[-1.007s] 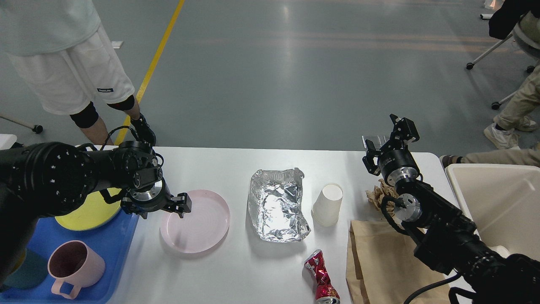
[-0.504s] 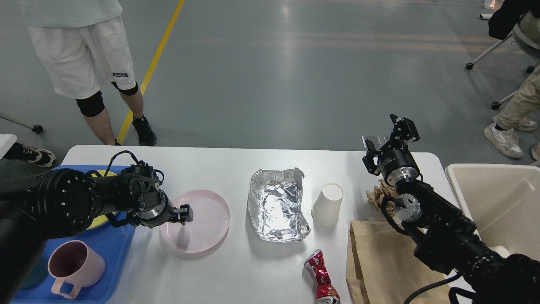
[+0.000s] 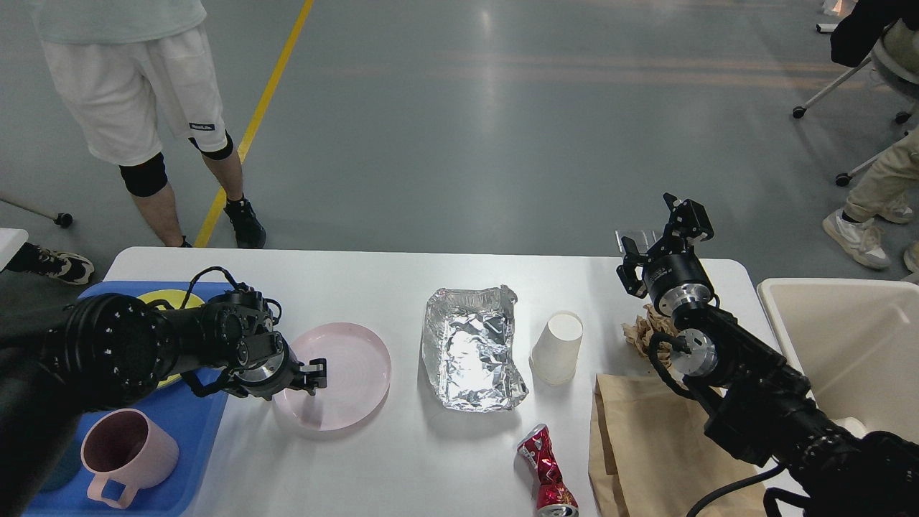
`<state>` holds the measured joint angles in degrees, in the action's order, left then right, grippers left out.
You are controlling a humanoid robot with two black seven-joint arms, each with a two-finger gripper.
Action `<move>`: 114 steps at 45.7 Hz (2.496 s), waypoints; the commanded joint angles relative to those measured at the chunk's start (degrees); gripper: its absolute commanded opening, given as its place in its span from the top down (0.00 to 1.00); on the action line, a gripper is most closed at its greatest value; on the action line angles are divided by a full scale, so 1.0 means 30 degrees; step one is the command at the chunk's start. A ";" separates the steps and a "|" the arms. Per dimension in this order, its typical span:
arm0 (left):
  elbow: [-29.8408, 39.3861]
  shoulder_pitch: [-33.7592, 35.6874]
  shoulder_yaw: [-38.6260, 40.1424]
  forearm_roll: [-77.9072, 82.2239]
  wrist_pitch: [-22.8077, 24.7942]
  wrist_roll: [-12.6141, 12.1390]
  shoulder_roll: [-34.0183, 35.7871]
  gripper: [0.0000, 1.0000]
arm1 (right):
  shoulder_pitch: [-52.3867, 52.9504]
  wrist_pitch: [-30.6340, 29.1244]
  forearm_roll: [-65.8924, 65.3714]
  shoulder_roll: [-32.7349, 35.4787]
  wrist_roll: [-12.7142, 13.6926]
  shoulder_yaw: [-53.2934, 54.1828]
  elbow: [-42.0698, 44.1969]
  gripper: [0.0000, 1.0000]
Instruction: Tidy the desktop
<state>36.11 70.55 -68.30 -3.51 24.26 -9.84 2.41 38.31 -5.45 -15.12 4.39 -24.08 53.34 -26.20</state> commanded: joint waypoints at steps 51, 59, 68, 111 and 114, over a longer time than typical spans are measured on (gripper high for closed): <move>0.0179 0.3230 0.3196 -0.0733 0.4803 -0.3839 0.2889 1.00 | -0.0026 0.0000 0.0000 0.0000 0.0000 -0.0027 0.0001 0.00; 0.0179 0.4168 0.3196 -0.0733 0.5419 -0.3810 0.3065 1.00 | -0.0026 0.0000 0.0000 0.0000 0.0000 0.0002 0.0001 0.00; 0.0150 0.4374 0.3284 -0.0733 0.5683 -0.3810 0.3095 1.00 | -0.0026 0.0000 0.0000 0.0000 0.0000 0.0002 0.0001 0.00; 0.3810 0.9207 -0.4097 -0.0704 0.5507 0.7290 0.1952 0.13 | 0.0003 0.0000 0.0000 0.0000 0.0000 0.0002 0.0001 0.00; 0.4076 0.9326 -0.4420 -0.0704 0.5536 0.7527 0.1923 0.13 | -0.0026 0.0000 0.0000 0.0000 0.0000 0.0002 0.0001 0.00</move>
<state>46.35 97.19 -79.36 -5.63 40.80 9.78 8.44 38.23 -5.45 -15.12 4.39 -24.08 53.33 -26.19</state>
